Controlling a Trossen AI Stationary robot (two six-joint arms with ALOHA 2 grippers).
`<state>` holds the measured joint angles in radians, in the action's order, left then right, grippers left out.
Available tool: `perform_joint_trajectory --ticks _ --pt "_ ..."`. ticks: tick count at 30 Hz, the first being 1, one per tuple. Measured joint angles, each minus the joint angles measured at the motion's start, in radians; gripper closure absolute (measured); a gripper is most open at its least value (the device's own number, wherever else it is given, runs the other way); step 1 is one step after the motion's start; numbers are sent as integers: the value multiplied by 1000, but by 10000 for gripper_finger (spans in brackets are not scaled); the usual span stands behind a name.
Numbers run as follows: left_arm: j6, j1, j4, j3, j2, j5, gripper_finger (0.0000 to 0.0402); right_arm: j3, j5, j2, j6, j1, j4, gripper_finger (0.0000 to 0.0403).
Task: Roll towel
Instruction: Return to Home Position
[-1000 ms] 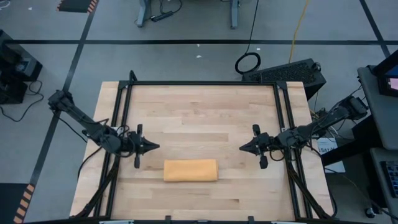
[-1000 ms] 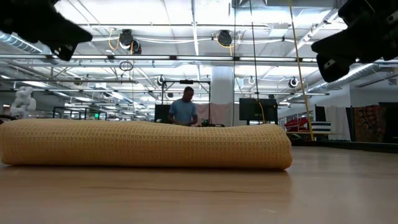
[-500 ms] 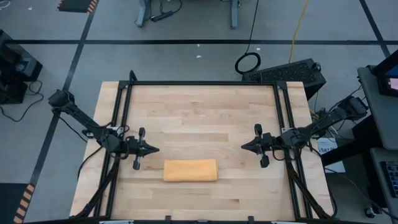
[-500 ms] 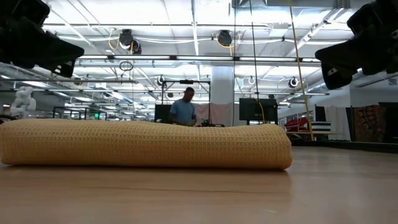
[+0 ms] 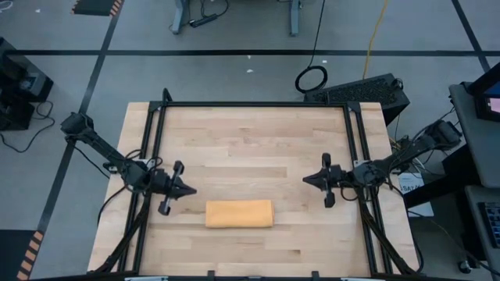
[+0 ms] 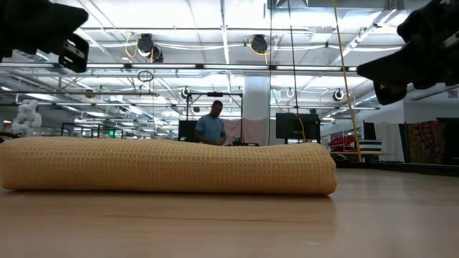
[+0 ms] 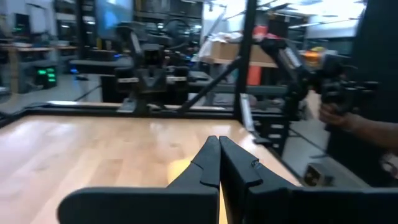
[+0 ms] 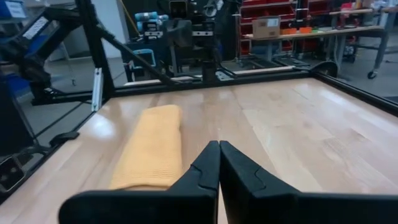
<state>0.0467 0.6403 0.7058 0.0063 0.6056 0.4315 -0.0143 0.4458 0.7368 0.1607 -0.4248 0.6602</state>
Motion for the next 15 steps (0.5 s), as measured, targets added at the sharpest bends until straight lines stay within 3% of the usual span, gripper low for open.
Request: perform_joint_trajectory --ticks 10,12,15 --pt "-80 12 -15 0 1 -97 401 0 3 -11 -30 -55 16 403" --pt "-91 10 -10 0 0 -61 401 0 -28 -39 -40 -53 16 403" --pt "-93 8 -17 0 -11 -31 401 0 -158 -117 -76 -29 11 403"
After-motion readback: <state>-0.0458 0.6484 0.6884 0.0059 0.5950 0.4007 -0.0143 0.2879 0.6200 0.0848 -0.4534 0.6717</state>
